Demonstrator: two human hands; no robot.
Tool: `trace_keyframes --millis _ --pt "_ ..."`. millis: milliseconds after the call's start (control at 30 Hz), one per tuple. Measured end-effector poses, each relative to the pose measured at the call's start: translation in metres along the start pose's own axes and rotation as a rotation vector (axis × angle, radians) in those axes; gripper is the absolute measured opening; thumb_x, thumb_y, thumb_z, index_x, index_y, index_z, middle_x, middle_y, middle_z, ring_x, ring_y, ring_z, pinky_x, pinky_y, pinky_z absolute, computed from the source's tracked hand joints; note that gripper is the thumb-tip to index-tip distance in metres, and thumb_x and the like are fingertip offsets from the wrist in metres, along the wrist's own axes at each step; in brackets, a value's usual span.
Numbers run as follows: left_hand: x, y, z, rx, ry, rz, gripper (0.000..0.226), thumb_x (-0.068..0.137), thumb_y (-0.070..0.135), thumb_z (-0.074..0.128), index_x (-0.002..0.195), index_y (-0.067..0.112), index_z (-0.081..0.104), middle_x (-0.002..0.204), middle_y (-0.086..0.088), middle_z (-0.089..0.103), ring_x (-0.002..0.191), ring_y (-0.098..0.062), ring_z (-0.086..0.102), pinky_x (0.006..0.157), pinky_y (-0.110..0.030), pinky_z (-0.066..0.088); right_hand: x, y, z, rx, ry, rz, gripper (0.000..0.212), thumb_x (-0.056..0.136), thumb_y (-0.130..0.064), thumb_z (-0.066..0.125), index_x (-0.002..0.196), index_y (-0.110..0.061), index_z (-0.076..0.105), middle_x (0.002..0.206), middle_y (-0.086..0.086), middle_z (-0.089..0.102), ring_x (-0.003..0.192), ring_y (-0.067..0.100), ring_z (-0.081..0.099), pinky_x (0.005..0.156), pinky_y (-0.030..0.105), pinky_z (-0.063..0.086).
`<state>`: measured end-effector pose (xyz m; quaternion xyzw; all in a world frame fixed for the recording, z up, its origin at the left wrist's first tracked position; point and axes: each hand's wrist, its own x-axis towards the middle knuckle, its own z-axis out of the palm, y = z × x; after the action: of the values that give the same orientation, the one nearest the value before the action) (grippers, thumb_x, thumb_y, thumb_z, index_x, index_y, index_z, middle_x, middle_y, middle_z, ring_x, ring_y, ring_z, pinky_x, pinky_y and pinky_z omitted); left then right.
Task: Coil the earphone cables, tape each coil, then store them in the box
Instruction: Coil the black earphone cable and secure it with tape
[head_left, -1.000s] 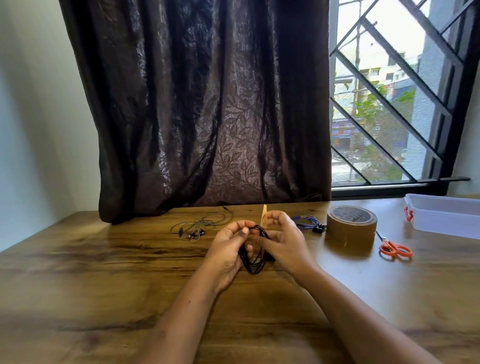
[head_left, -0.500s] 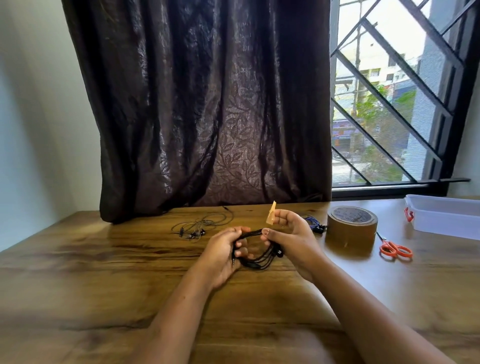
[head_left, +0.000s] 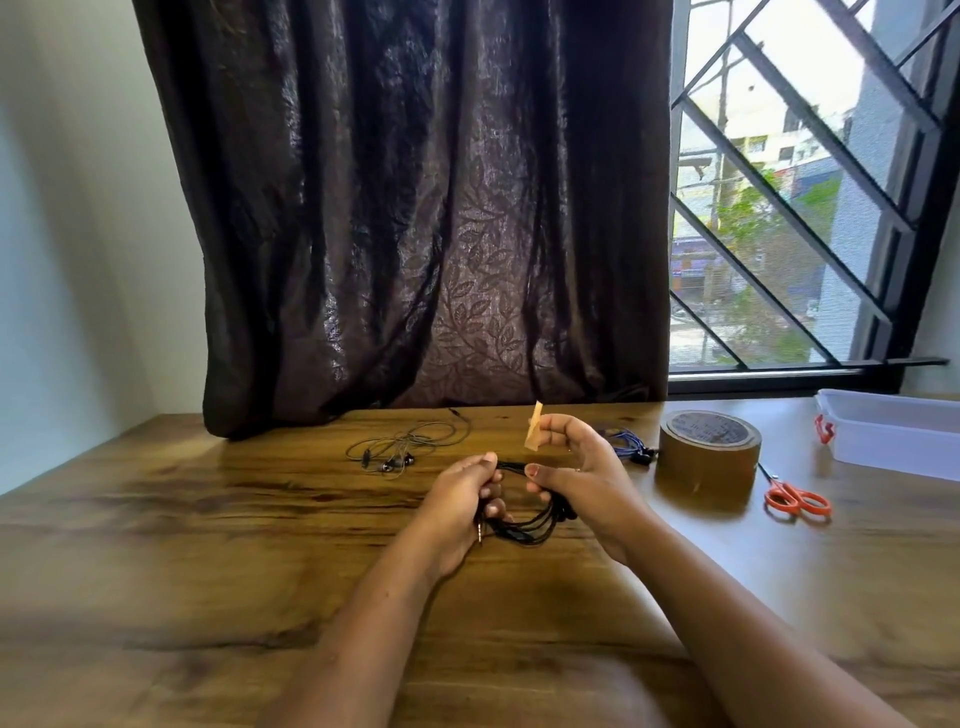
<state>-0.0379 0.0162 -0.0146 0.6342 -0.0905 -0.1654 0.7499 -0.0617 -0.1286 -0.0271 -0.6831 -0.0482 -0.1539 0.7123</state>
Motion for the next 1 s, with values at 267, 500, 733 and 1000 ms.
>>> trace_keyframes --millis 267,500,733,1000 --pt "0.001 -0.001 0.004 -0.04 0.042 0.0 0.026 0.101 0.024 0.039 0.082 0.01 0.051 0.055 0.004 0.039 0.051 -0.01 0.037 0.055 -0.026 0.041 -0.003 -0.002 0.004 -0.364 -0.093 -0.088 0.031 0.081 0.013 0.059 0.094 -0.015 0.066 0.086 0.001 0.067 0.069 0.007 0.065 0.067 0.025 0.058" --pt "0.002 -0.005 0.0 0.027 -0.121 0.042 0.025 0.097 0.028 0.044 0.084 0.015 0.061 0.06 0.008 0.05 0.058 -0.008 0.041 0.059 -0.023 0.035 0.002 0.006 0.003 -0.651 -0.014 -0.226 0.035 0.081 0.007 0.062 0.096 -0.025 0.065 0.09 -0.012 0.065 0.085 -0.004 0.06 0.067 0.007 0.047" --pt "0.005 -0.01 0.0 0.374 0.0 0.138 0.018 0.099 0.029 0.043 0.11 0.025 0.057 0.091 0.001 0.057 0.072 -0.011 0.046 0.067 -0.027 0.04 0.002 0.012 0.004 -0.745 0.025 -0.297 0.039 0.083 0.003 0.062 0.097 -0.034 0.06 0.091 -0.018 0.059 0.087 -0.004 0.058 0.076 0.01 0.048" --pt "0.011 -0.013 -0.003 0.307 -0.005 0.147 0.025 0.101 0.024 0.036 0.092 0.019 0.059 0.078 0.001 0.05 0.065 -0.01 0.043 0.059 -0.024 0.033 0.003 0.014 0.004 -0.788 0.032 -0.301 0.034 0.085 0.001 0.061 0.102 -0.029 0.065 0.097 -0.013 0.059 0.091 0.0 0.056 0.073 0.008 0.045"
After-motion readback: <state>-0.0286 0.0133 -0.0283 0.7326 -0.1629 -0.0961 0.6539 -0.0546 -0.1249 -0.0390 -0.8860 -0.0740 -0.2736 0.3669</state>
